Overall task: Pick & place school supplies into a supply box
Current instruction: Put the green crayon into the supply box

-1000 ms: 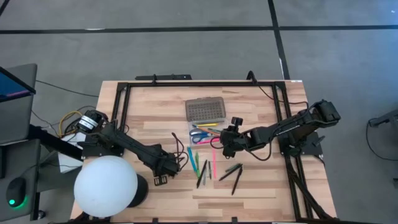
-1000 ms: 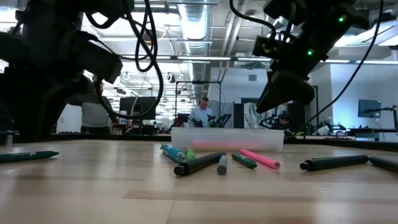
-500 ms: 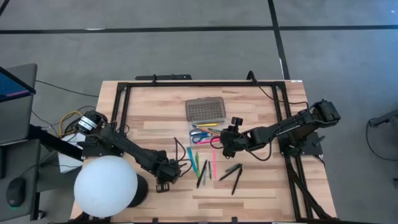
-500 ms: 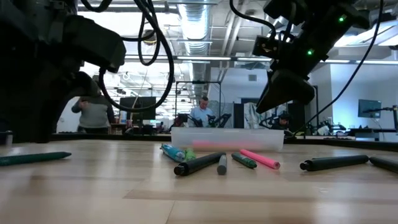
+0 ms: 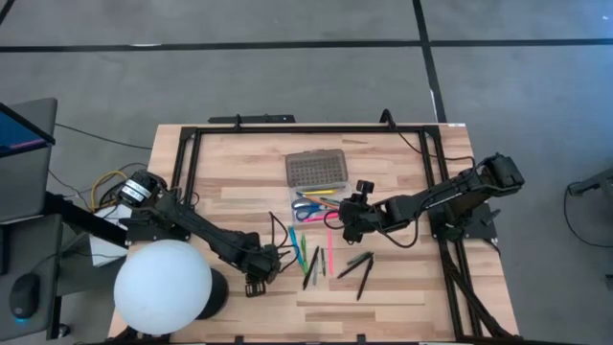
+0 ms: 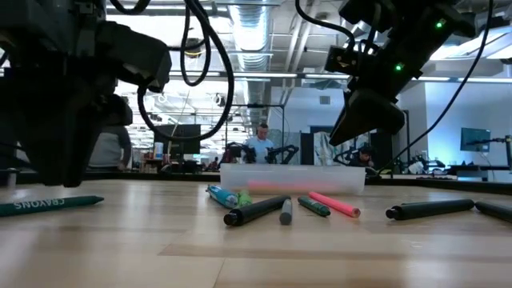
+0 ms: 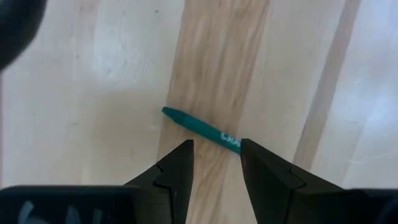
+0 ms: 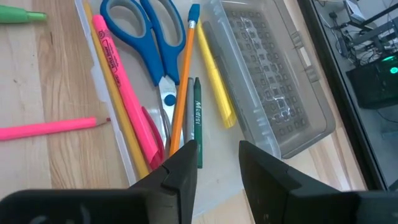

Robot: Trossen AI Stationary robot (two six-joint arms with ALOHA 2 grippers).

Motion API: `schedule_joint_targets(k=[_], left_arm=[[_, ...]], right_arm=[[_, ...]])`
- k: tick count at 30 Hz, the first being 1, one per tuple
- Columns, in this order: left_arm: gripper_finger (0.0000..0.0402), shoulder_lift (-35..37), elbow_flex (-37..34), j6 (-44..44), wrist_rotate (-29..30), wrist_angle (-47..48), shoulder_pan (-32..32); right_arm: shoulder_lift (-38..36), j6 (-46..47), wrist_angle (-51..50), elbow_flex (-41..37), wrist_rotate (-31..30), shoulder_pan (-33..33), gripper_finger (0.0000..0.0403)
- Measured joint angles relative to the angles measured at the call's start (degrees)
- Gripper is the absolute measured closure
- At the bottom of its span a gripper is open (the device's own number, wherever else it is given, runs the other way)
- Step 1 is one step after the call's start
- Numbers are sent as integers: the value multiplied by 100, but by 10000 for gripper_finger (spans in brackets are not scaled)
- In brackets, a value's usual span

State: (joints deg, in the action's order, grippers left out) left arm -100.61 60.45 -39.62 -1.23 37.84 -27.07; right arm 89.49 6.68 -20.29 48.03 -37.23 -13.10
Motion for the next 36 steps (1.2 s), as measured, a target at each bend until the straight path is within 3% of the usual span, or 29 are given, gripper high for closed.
schedule_joint_targets(k=[7, 19, 32, 36], left_arm=[[276, -163, 11, 77, -197, -270, 0], [276, -237, 19, -115, 0, 14, -7], [276, -277, -7, 238, 60, 11, 0], [276, -274, -7, 709, 116, 71, -16]], right_arm=[[0, 42, 4, -2, 0, 2, 292], [-2, 43, 0, -2, -1, 2, 292], [-2, 43, 4, -2, -1, 2, 292], [-2, 42, 4, -2, -1, 2, 292]])
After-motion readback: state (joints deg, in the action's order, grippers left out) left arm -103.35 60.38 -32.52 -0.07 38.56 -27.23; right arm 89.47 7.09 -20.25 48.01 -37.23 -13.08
